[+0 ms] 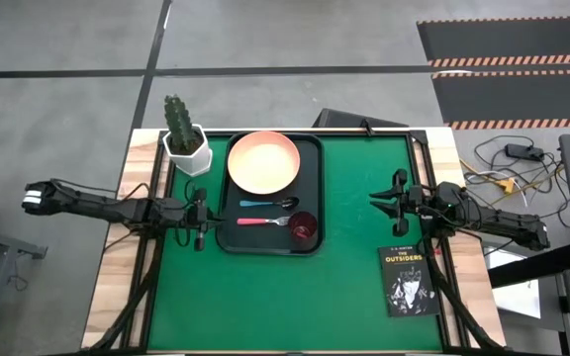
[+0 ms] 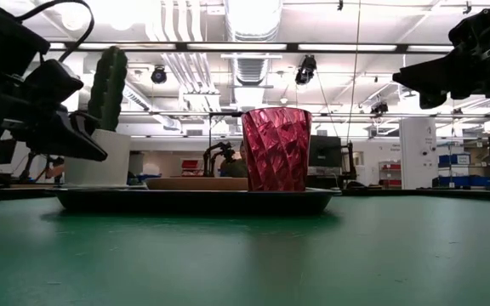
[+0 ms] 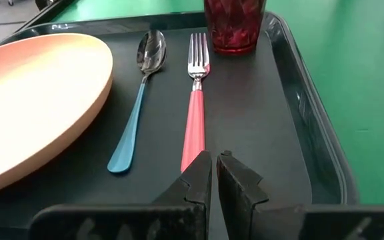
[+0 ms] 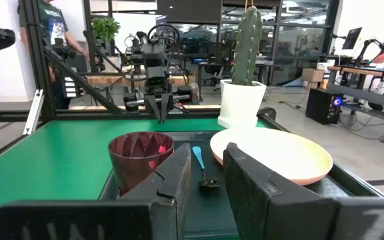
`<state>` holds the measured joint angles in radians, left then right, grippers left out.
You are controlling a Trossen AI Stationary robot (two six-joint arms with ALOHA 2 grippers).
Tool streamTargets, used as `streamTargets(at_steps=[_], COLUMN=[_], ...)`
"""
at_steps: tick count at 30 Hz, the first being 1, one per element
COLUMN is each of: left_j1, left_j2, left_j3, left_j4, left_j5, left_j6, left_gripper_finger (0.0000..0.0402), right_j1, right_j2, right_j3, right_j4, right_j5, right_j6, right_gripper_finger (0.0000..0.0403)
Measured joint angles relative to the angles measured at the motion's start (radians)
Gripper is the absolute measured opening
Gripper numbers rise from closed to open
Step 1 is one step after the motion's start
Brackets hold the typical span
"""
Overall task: Pick and place plate/cup/fork/spoon on tray
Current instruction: Return to Home Position
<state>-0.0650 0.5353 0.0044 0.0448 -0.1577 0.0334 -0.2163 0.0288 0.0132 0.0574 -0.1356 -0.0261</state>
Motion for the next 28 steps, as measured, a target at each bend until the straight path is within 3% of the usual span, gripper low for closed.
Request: streamTargets(at_steps=[28], left_j1=[0.0], left_j2=[0.075], left_j3=[0.0], left_j4=[0.0], left_j5=[0.0], left_j6=[0.0], left_gripper_finger=[0.0008], right_j1=[0.0], right_j2=[0.0], right_j3=[0.0], right_j4=[0.0], right_j5=[0.004], right_j6=[0.0], right_gripper_finger=[0.0077])
